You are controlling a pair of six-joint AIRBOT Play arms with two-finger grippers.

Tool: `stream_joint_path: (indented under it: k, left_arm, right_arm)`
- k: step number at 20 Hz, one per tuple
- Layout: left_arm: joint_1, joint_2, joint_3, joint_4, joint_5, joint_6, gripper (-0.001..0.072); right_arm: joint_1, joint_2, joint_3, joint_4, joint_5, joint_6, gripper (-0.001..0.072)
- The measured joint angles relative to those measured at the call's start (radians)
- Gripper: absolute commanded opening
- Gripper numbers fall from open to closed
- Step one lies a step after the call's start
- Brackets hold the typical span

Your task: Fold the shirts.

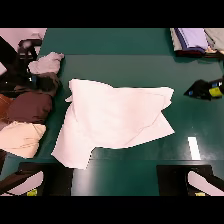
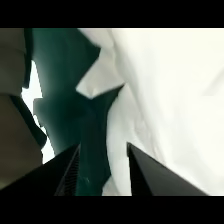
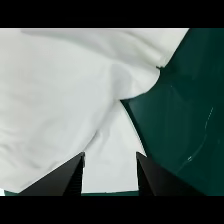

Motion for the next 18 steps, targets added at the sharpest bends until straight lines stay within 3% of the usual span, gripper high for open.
stream_joint_path:
  k: [5,11,12,13,14,16,17,18]
  left_arm:
    - [0.026,0.000,-0.255,-0.068,-0.017,0.021,0.0365]
    - [0.032,0.000,-0.414,-0.145,0.005,0.066,0.0363]
    - [0.032,0.000,-0.431,-0.152,0.006,0.070,0.0342]
    - [0.032,0.000,-0.443,-0.157,0.009,0.074,0.0094]
    - [0.032,0.000,-0.450,-0.159,0.011,0.077,0.0022]
    - [0.032,0.000,-0.446,-0.163,0.009,0.081,0.0023]
    - [0.032,0.000,-0.434,-0.164,0.004,0.082,0.0023]
    - [0.032,0.003,-0.416,-0.164,-0.005,0.083,0.0023]
  right_arm:
    - [-0.015,0.089,-0.164,0.014,-0.005,-0.026,0.0387]
    - [-0.018,0.111,-0.213,0.017,0.000,-0.036,0.0387]
    - [-0.019,0.111,-0.215,0.017,0.002,-0.036,0.0387]
    - [-0.018,0.112,-0.217,0.016,0.003,-0.036,0.0387]
    - [-0.019,0.113,-0.218,0.011,0.004,-0.037,0.0387]
    - [-0.020,0.113,-0.224,-0.011,0.014,-0.037,0.0396]
    - [-0.024,0.113,-0.237,-0.026,0.025,-0.037,0.0568]
    - [-0.034,0.113,-0.258,-0.037,0.035,-0.037,0.0583]
